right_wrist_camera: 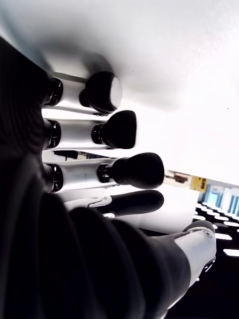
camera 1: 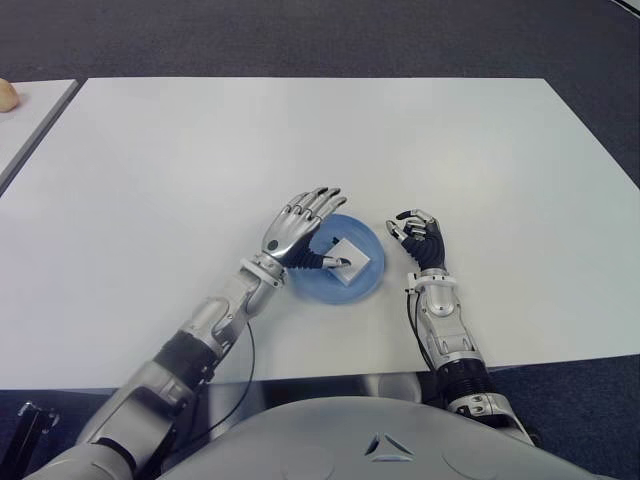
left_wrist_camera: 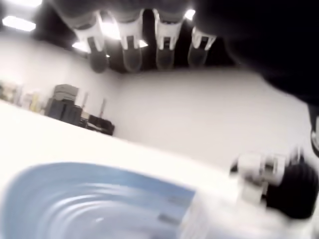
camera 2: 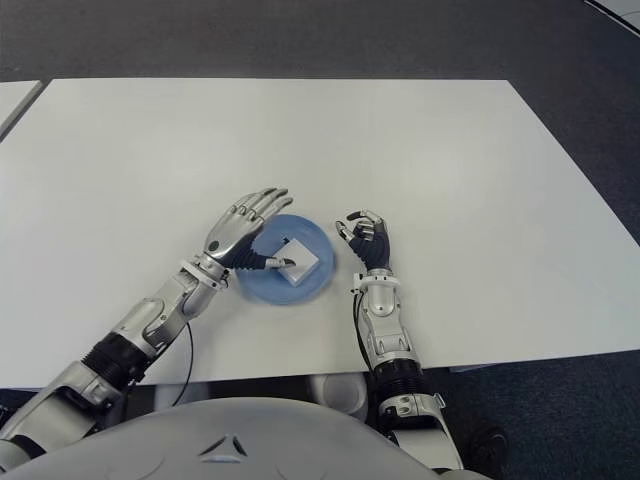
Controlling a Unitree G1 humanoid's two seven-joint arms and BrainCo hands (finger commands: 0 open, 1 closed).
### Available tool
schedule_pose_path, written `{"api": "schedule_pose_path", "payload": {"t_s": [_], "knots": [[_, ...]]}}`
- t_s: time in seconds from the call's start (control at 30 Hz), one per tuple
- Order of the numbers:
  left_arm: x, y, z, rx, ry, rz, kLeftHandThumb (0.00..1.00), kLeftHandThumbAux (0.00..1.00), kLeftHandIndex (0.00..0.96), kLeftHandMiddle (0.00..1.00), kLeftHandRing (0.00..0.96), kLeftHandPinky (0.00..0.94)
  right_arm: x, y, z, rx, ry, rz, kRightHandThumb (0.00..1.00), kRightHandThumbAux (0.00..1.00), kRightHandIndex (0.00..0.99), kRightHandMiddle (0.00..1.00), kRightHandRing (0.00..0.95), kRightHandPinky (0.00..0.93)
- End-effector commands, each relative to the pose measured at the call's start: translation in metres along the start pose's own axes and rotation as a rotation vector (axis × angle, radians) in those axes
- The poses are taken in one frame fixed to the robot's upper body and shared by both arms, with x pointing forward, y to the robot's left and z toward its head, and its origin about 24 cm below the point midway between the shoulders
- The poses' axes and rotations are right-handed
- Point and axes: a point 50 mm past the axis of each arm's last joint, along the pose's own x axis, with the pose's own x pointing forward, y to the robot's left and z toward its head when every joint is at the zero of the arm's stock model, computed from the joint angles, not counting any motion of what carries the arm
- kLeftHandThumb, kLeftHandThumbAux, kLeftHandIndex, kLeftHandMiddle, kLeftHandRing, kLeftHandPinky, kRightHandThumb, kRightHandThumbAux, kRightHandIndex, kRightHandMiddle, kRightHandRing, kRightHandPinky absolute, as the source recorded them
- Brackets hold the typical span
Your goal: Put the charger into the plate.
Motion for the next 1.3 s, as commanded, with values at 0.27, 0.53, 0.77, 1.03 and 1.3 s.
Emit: {"api": "schedule_pose_path", "payload": {"t_s": [0.27,0.53,0.77,1.03,1.3], "knots": [[-0.021,0.0,-0.043,-0.442,0.312,0.285,0.0,0.504,0.0,0.0,0.0,0.0,-0.004,-0.001,-0.012,-0.012,0.051,0.011,0.707,0.728,0.437,0.812,0.835,0.859],[-0.027,-0.002,-0.054,-0.524,0.482,0.459,0.031,0.702,0.012,0.02,0.027,0.117,-0.004,0.0,-0.012,-0.008,0.048,0.015,0.706,0.728,0.437,0.811,0.836,0.86],[-0.056,-0.002,-0.084,-0.614,0.64,0.454,0.011,0.831,0.196,0.275,0.281,0.323,-0.004,-0.001,-0.013,-0.002,0.051,0.02,0.706,0.728,0.437,0.812,0.838,0.863],[-0.047,-0.001,-0.085,-0.625,0.668,0.514,0.0,0.857,0.385,0.438,0.448,0.48,-0.005,-0.001,-0.012,-0.002,0.042,0.014,0.706,0.728,0.437,0.817,0.841,0.863],[-0.045,-0.002,-0.086,-0.662,0.697,0.503,0.138,0.911,0.542,0.622,0.622,0.623,-0.004,-0.001,-0.012,-0.008,0.046,0.017,0.706,0.728,0.437,0.815,0.838,0.856]]}}
